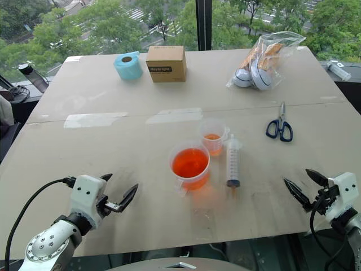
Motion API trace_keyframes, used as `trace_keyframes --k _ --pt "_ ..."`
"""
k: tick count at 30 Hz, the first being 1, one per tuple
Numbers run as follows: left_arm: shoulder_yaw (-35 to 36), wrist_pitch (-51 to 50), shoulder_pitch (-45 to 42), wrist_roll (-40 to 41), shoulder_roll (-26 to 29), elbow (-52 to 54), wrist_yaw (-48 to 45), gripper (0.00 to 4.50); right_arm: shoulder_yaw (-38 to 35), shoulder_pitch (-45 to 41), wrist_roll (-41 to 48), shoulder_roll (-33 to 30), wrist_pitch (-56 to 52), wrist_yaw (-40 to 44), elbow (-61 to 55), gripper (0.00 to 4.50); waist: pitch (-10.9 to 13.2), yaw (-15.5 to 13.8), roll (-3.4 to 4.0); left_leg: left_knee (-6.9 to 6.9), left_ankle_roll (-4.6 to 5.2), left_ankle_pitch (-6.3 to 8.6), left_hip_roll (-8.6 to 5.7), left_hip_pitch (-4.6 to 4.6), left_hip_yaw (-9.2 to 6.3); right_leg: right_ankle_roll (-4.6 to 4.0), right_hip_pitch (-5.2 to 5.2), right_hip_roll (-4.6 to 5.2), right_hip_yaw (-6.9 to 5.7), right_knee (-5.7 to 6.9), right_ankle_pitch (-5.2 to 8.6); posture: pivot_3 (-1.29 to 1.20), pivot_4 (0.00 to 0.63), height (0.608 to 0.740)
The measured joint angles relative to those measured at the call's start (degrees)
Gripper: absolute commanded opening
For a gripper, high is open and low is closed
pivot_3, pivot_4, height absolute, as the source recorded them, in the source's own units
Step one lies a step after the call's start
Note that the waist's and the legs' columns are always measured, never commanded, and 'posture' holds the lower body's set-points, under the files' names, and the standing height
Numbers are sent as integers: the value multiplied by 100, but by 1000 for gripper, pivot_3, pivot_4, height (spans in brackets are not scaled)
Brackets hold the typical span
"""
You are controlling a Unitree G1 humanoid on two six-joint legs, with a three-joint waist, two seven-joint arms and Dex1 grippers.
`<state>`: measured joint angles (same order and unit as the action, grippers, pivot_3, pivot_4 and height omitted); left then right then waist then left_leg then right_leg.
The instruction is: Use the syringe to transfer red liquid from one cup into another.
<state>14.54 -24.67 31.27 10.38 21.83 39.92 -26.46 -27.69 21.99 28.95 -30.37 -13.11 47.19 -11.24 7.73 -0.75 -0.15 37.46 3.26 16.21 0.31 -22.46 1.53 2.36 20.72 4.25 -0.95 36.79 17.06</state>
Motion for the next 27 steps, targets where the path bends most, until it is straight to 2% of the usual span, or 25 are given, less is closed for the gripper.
trace_keyframes --k 13,19,24,27 --pt "-201 120 -610 -8 118 -352 -30 4500 303 -363 -177 -46 89 -21 304 4404 -2 -3 3 4 -6 -5 0 3 -2 16 -2 -5 0 7 -9 0 150 740" --pt "-339 230 -512 -18 102 -402 19 4500 303 -378 -179 -136 45 -37 300 4404 -1 6 3 4 -7 -5 0 3 -2 17 -1 -7 0 7 -10 0 150 740" --pt "-339 267 -507 -120 168 -429 41 4500 333 -476 -27 -329 -550 -148 -35 4404 -1 0 3 9 -8 -6 0 6 -4 17 -1 -7 0 19 -10 0 150 740" --pt "-227 87 -1031 260 681 -397 -385 4500 620 -1094 496 -614 -1911 -688 -899 4404 10 21 14 24 -18 -14 1 10 -8 13 7 -6 1 57 -10 0 150 740"
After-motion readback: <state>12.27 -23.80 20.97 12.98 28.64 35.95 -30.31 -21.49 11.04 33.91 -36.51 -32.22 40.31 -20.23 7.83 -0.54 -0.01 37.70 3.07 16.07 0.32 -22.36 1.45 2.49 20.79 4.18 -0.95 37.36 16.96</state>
